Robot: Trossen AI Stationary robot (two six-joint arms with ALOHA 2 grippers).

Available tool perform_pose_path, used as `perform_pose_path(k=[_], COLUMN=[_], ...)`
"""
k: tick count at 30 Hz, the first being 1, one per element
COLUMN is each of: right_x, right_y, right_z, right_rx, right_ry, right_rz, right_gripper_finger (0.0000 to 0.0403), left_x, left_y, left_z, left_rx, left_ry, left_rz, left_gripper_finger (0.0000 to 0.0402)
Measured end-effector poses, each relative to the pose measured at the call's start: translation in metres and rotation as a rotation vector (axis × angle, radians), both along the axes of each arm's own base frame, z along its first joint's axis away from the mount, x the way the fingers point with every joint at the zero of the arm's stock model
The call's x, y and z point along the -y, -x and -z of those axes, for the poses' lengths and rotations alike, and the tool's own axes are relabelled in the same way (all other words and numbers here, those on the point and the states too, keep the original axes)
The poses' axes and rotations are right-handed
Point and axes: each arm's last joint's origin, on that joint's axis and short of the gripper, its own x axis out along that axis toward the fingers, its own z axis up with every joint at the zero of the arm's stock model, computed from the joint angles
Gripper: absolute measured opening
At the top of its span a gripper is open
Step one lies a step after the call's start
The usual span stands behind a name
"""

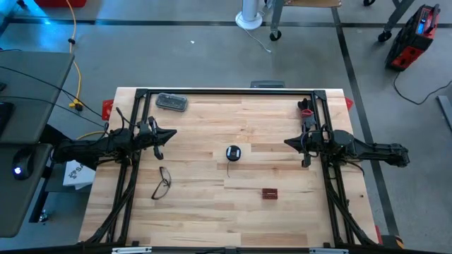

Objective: Coil cords

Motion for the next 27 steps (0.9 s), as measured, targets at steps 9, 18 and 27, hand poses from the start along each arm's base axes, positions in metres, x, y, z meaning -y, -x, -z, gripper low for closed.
perform_pose_path(k=[9,18,27], right_x=[0.0000,0.0000,0.0000], right_y=[0.0000,0.0000,0.0000], right_z=[0.0001,0.0000,0.0000], right_rx=[0.000,0.000,0.000], right_ry=[0.000,0.000,0.000], right_rz=[0.000,0.000,0.000], right_gripper_finger=[0.0000,0.0000,0.0000], left_x=[0.0000,0.0000,-0.0002], left_y=[0.0000,0.0000,0.0001], left_z=[-0.0001,0.0000,0.0001], left_rx=[0.000,0.000,-0.024], left_ry=[0.000,0.000,-0.060], left_rz=[0.000,0.000,-0.011], left_gripper_finger=[0.0003,0.0003,0.0003])
